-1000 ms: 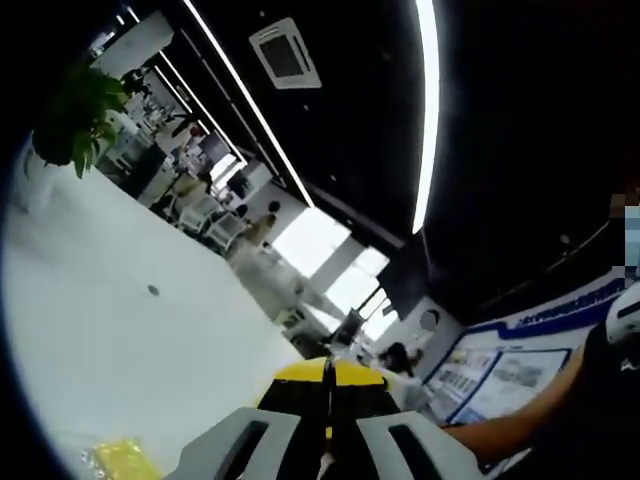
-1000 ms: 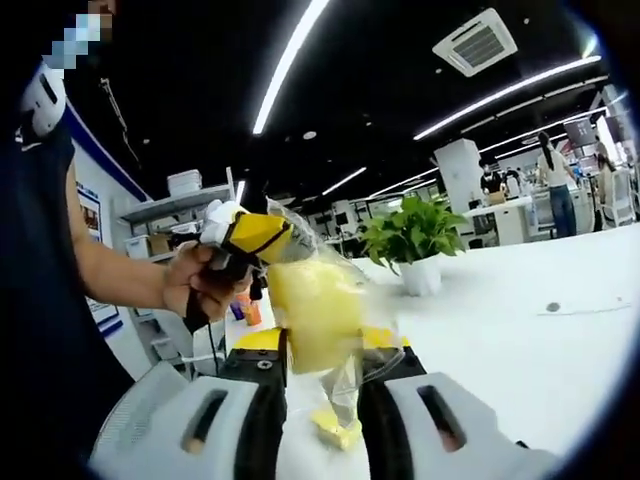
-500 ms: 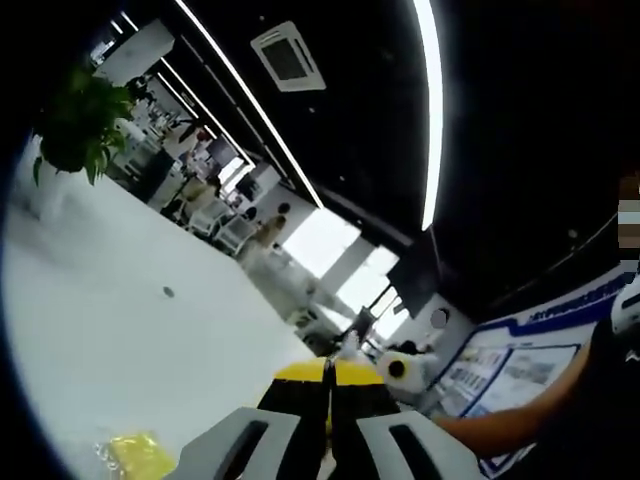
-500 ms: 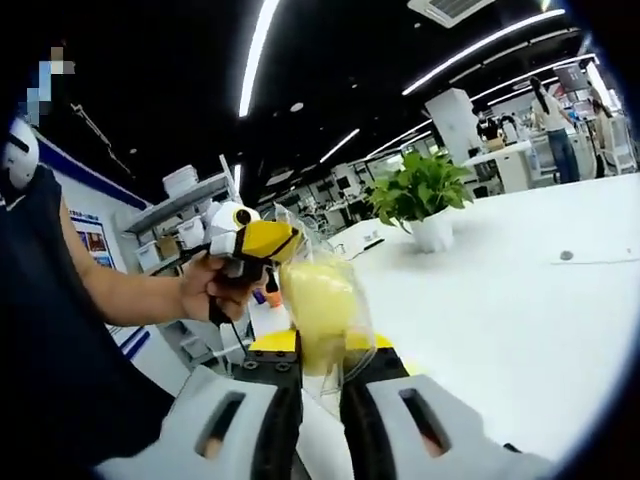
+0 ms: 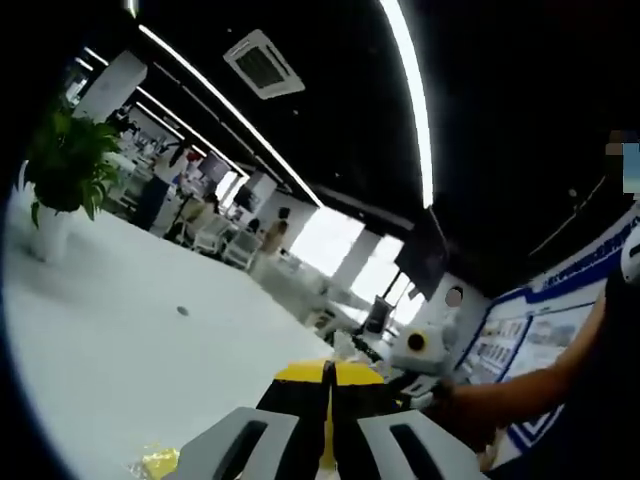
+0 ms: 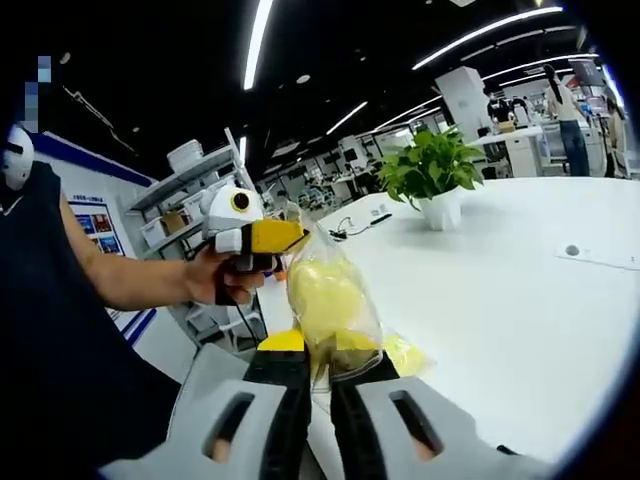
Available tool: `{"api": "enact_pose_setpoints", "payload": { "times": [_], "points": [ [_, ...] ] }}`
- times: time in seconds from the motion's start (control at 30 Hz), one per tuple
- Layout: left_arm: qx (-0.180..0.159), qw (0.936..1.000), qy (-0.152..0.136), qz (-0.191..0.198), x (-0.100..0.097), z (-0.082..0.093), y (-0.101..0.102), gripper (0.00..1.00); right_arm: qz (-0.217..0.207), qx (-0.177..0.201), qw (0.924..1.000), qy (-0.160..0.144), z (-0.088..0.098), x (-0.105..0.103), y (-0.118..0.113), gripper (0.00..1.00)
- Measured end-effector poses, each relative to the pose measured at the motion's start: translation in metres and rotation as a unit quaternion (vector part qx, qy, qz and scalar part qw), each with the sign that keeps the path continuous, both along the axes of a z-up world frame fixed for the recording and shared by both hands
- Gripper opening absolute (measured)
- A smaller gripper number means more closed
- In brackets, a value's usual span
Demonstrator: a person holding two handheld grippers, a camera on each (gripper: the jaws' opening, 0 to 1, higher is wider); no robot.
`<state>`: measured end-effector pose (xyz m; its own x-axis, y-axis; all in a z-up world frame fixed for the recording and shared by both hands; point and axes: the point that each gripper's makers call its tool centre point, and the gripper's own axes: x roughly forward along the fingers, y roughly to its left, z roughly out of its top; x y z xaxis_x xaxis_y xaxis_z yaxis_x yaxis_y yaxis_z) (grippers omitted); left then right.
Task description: Compare the silicone blocks by pressing each to a similar depth, holding the contact briefly, and releasing to observe deformation and rebound differences across the visible hardness samples.
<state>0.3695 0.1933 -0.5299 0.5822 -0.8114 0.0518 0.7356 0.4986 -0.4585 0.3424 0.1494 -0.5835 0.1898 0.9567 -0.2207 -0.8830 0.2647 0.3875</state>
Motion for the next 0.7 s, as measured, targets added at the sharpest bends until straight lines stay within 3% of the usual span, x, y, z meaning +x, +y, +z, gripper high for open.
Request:
{"api": "enact_pose_setpoints", "payload": {
  "times": [0.1, 0.3, 0.37, 0.5, 0.57, 0.63, 0.7],
  "points": [
    [0.008, 1.0000, 0.001, -0.005, -0.004, -0.002, -0.001, 0.00, 0.000, -0.005, 0.9999, 0.016, -0.002, -0.002, -0.002, 0.00],
    [0.018, 0.9995, 0.017, -0.020, -0.010, -0.008, 0.000, 0.00, 0.010, -0.026, 0.9996, 0.010, -0.006, -0.010, -0.001, 0.00],
    [0.013, 0.9985, 0.046, -0.027, -0.012, -0.012, 0.001, 0.00, 0.011, -0.030, 0.9994, 0.010, -0.007, -0.011, -0.001, 0.00],
    [0.030, 0.9989, 0.016, -0.031, -0.014, -0.011, 0.002, 0.00, 0.013, -0.032, 0.9994, 0.010, -0.007, -0.012, 0.000, 0.00],
    [0.032, 0.9989, 0.018, -0.029, -0.014, -0.011, 0.002, 0.00, 0.013, -0.033, 0.9993, 0.008, -0.008, -0.011, 0.000, 0.00],
    [0.060, 0.9975, -0.025, -0.029, -0.016, -0.010, 0.004, 0.00, 0.014, -0.032, 0.9993, 0.012, -0.008, -0.011, 0.001, 0.00],
    [0.058, 0.9979, -0.017, -0.025, -0.017, -0.012, 0.005, 0.00, 0.012, -0.035, 0.9992, 0.015, -0.008, -0.012, 0.003, 0.00]
  ]
}}
